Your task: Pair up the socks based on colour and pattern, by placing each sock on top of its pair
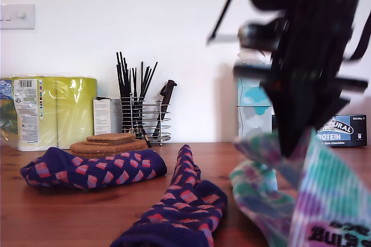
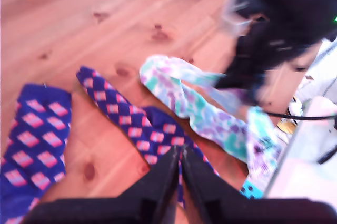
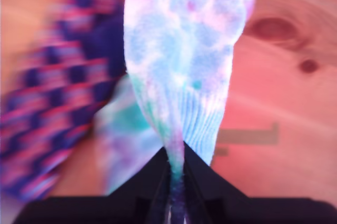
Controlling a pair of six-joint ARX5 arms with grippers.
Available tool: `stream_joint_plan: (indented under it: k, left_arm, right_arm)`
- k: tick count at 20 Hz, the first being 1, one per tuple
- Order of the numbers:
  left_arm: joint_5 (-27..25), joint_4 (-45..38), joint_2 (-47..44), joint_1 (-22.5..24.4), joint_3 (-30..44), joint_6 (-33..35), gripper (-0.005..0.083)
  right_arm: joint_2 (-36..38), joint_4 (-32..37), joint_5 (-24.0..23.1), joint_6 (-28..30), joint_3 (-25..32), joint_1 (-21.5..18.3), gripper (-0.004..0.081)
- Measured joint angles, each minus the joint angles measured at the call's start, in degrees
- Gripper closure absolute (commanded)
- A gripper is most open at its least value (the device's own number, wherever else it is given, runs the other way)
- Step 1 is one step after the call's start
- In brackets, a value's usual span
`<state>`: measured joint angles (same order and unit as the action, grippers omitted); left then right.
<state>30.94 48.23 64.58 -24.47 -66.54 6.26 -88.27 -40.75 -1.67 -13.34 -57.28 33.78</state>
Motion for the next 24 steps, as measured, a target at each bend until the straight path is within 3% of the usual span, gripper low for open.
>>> stream_joint_plan:
  k: [3, 6, 8, 12, 15, 19, 24]
  left_arm:
    - [0.0, 0.7, 0.0, 0.0, 0.0, 0.0, 0.0795]
    - [0.0, 1.7, 0.0, 0.0, 0.0, -0.1, 0.0795]
    - [0.0, 2.0, 0.0, 0.0, 0.0, -0.1, 0.0795]
    - [0.0, 2.1, 0.0, 0.1, 0.0, -0.1, 0.0795]
    - [0.0, 2.8, 0.0, 0.1, 0.0, -0.1, 0.0795]
    - [0.0, 3.0, 0.0, 0.1, 0.0, -0.1, 0.0795]
    - [0.0, 3.0, 0.0, 0.1, 0.0, -0.1, 0.0795]
  right_arm:
    - [-3.4, 8.2, -3.5, 0.1, 0.0, 0.0, 0.0734]
    - [-3.6, 12.6, -6.6, -0.6, 0.0, 0.0, 0.053]
    - [-4.3, 13.2, -6.1, -3.0, 0.0, 0.1, 0.041]
    - [-5.3, 17.9, 0.1, -7.3, 0.0, 1.4, 0.0404]
    - [-5.3, 19.7, 1.3, -9.0, 0.0, 2.6, 0.0404]
    - [-5.3, 13.0, 0.3, -7.6, -0.1, 1.4, 0.0405]
    - [1.9, 11.8, 7.0, -6.1, -0.1, 0.1, 0.0405]
